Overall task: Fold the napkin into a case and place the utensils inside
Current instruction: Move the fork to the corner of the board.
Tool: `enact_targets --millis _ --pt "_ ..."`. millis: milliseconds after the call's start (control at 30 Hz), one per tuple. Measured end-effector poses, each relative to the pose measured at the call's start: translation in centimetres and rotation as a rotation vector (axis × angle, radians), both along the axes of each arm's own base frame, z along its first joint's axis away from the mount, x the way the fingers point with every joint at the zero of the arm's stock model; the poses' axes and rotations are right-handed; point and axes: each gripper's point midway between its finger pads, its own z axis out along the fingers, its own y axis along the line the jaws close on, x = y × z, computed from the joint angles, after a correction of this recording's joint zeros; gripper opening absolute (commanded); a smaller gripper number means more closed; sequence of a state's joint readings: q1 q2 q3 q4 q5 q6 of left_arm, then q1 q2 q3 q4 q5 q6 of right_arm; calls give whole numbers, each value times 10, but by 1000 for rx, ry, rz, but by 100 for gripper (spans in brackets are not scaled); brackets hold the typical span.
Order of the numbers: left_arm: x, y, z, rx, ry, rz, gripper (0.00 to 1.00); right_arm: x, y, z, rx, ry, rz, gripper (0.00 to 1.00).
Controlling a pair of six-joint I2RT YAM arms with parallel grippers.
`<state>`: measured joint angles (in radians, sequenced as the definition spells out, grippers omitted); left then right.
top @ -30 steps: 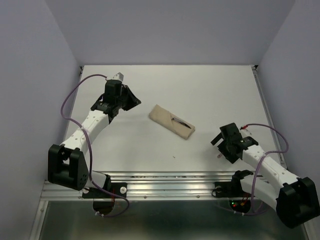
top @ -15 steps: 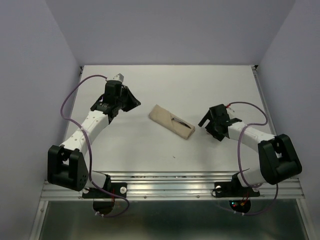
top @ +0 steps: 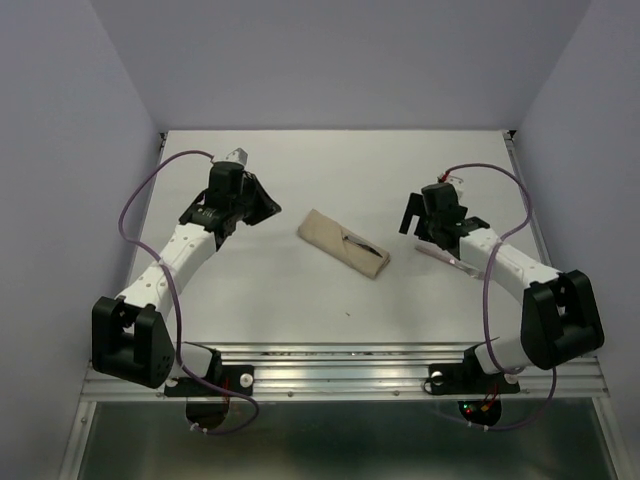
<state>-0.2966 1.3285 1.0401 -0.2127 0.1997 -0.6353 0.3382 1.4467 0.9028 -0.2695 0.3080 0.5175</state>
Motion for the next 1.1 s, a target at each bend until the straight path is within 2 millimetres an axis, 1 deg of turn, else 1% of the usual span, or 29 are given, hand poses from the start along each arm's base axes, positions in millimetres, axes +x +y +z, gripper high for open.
enact_targets --millis 100,167,233,333,400,467,567,633,667,733,767,867,900,933,967,1033,1067,1100 --pt "-2 -4 0 2 1 -11 16 -6 -30 8 -94 -4 -17 100" --pt "-4 -7 0 4 0 -24 16 -11 -47 5 -140 23 -32 100" --pt "-6 -11 -1 5 0 -38 16 -20 -60 -2 -179 65 -41 100" --pt "-8 -17 -4 10 7 -56 16 -31 -66 -11 -220 125 -25 100" --pt "-8 -21 -8 16 17 -70 16 -33 -68 -15 -238 146 -18 100" --pt "-9 -24 -11 22 23 -83 16 -35 -70 -26 -263 187 -4 99" --pt "-10 -26 -14 29 31 -94 16 -39 -71 -47 -299 275 37 95" --pt "-11 -26 -15 33 34 -97 16 -42 -70 -59 -310 325 74 93" --pt "-11 -26 -15 34 33 -99 16 -43 -68 -66 -309 348 94 91" --pt "-11 -26 -16 37 35 -103 16 -37 -64 -64 -307 346 122 86" --pt "-11 -26 -17 40 37 -105 16 -36 -63 -66 -305 355 135 82" --pt "-10 -28 -19 46 43 -111 16 -28 -60 -68 -293 356 158 73" --pt "-10 -29 -20 47 44 -113 16 -24 -58 -69 -284 355 163 67" --pt "-10 -29 -21 50 46 -115 16 -22 -57 -70 -278 354 167 66" --pt "-10 -28 -21 52 48 -116 16 -20 -56 -70 -272 353 171 61" --pt "-10 -28 -22 54 52 -116 16 -17 -53 -71 -265 352 180 56" --pt "-9 -28 -22 54 52 -116 16 -15 -51 -71 -260 351 184 51" --pt "-9 -29 -23 54 54 -116 16 -13 -50 -72 -257 350 187 49"
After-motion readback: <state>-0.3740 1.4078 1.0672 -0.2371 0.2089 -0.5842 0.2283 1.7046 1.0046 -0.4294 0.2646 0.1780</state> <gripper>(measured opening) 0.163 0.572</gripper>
